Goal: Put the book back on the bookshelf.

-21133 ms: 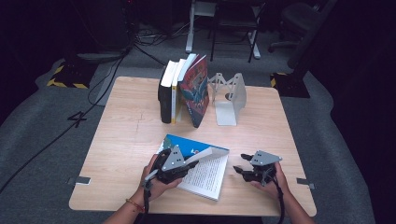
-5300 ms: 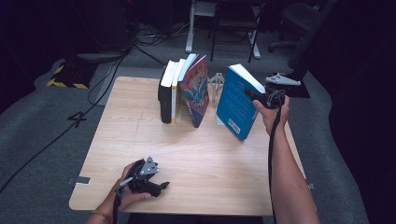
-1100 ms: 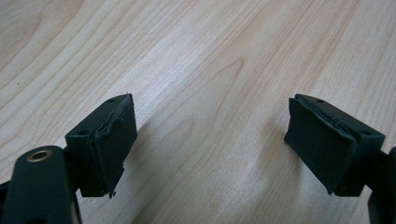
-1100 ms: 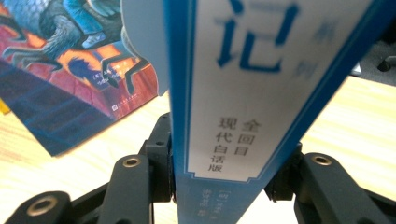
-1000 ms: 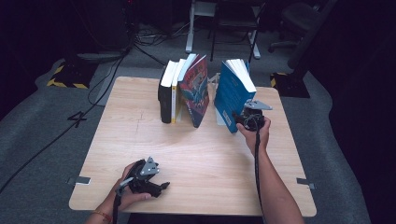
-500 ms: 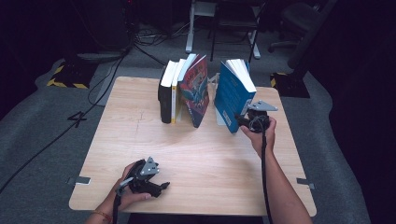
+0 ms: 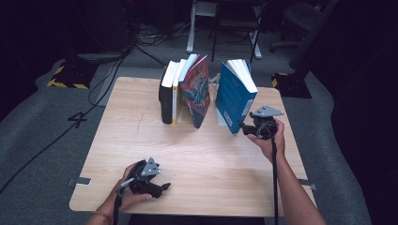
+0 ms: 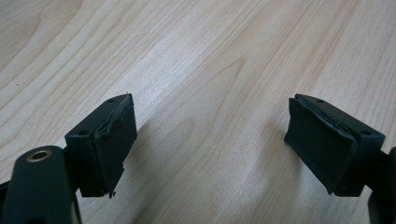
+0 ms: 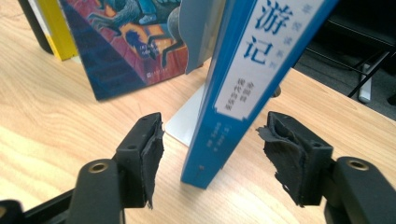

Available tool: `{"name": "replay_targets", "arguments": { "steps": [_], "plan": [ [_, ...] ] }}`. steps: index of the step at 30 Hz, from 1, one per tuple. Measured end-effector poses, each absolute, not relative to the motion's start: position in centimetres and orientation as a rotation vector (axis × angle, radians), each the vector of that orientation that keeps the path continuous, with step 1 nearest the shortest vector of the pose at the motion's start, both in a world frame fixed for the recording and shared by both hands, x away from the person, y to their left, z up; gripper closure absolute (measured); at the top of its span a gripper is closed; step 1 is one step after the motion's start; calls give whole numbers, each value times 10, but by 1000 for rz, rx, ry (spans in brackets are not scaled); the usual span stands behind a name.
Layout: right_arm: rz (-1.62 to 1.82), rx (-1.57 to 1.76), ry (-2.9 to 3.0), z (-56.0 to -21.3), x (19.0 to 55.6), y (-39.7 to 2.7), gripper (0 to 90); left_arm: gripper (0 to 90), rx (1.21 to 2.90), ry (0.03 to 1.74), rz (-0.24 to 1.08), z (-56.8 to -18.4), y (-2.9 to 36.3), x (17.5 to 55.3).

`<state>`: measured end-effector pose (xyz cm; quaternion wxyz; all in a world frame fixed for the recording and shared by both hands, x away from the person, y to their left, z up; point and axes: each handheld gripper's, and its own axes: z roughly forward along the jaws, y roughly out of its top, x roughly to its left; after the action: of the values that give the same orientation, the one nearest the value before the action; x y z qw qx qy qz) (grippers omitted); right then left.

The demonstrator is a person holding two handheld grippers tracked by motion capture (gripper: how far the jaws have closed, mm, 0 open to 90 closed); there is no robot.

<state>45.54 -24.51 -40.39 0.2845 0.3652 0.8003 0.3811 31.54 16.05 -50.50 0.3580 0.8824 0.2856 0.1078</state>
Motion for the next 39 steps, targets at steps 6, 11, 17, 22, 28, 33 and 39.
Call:
{"name": "replay_targets", "arguments": {
  "steps": [6,11,17,22,28,33,39],
  "plan": [
    [1008,975,2149,-400,447,-257,347,164,2276,739,278,-505,160,315],
    [998,953,2168,-397,438,-267,325,164,2276,739,279,-505,160,315],
    [999,904,2210,-399,423,-271,313,164,2277,740,280,-505,160,315],
    [993,874,2230,-403,410,-273,309,164,2277,740,281,-505,160,315],
    [1000,846,2248,-407,394,-278,308,164,2276,740,279,-505,160,315],
    [990,829,2252,-410,382,-285,308,164,2276,741,281,-505,160,315],
    [969,820,2261,-417,371,-293,307,164,2276,741,281,-505,160,315]
  ]
}}
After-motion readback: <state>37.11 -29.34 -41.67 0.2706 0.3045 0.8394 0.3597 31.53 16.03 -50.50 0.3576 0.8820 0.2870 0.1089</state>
